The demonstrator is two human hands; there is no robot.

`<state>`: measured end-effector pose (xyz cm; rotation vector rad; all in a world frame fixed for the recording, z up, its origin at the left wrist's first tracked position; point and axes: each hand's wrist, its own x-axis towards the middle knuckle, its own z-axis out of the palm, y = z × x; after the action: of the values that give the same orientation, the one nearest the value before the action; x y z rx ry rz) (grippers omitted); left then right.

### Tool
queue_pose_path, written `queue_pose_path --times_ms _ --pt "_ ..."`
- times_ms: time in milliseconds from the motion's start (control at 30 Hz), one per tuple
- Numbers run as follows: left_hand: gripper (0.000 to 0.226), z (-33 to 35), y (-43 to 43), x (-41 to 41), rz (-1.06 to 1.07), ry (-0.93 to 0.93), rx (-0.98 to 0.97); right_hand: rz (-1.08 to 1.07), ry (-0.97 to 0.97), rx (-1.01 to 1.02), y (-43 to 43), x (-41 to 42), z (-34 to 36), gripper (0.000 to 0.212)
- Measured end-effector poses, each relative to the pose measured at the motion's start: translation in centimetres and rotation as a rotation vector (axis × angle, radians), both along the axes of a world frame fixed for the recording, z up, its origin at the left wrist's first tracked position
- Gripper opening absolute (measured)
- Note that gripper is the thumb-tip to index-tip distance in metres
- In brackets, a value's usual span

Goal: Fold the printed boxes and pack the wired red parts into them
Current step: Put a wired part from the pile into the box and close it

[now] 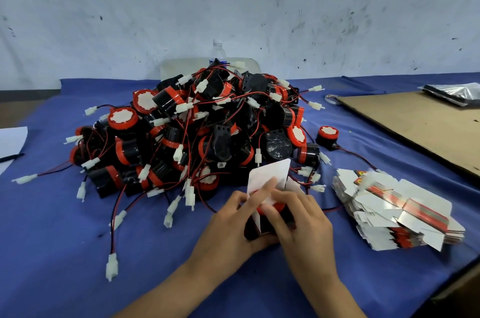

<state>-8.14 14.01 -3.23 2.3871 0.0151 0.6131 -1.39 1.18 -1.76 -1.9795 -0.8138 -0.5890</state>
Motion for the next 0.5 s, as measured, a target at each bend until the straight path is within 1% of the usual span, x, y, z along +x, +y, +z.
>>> queue_pose_path --times_ms 100,167,233,267,300,333,367,400,433,467,500 --pt "0.075 0.2 0.0 -0.2 0.002 0.007 0.011 0.004 -0.035 -0.066 -0.1 0.1 0.4 0.034" --pt "0.069 0.3 0.0 -0.2 0.016 0.001 0.025 0.006 0.011 -0.054 -0.2 0.1 0.3 0.033" --pt "0.065 0.4 0.1 -0.1 0.034 -0.008 0.036 0.052 0.090 -0.008 -0.4 0.1 0.2 0.031" --pt "0.062 0.4 0.1 0.0 0.044 -0.014 0.036 0.066 0.059 0.039 -0.7 0.1 0.4 0.029" --pt "0.058 0.4 0.2 0.0 0.056 -0.020 0.032 0.033 -0.037 0.096 -1.0 0.2 0.7 0.027" --pt "0.055 0.5 0.2 0.0 0.065 -0.023 0.020 -0.038 -0.125 0.173 -1.5 0.4 0.9 0.025" --pt "0.053 0.5 0.3 0.0 0.070 -0.027 0.005 -0.119 -0.136 0.269 -2.1 0.7 1.3 0.026" --pt "0.051 0.6 0.2 0.0 0.073 -0.030 -0.007 -0.184 -0.059 0.357 -2.7 1.1 1.8 0.028" --pt "0.051 0.5 0.2 0.0 0.074 -0.032 -0.009 -0.231 0.069 0.405 -3.3 1.6 2.3 0.033" --pt "0.051 0.5 0.1 0.0 0.075 -0.030 -0.006 -0.273 0.214 0.361 -3.8 2.3 2.4 0.039" --pt "0.051 0.5 0.1 0.0 0.075 -0.025 -0.003 -0.298 0.342 0.243 -4.4 3.0 2.1 0.042"
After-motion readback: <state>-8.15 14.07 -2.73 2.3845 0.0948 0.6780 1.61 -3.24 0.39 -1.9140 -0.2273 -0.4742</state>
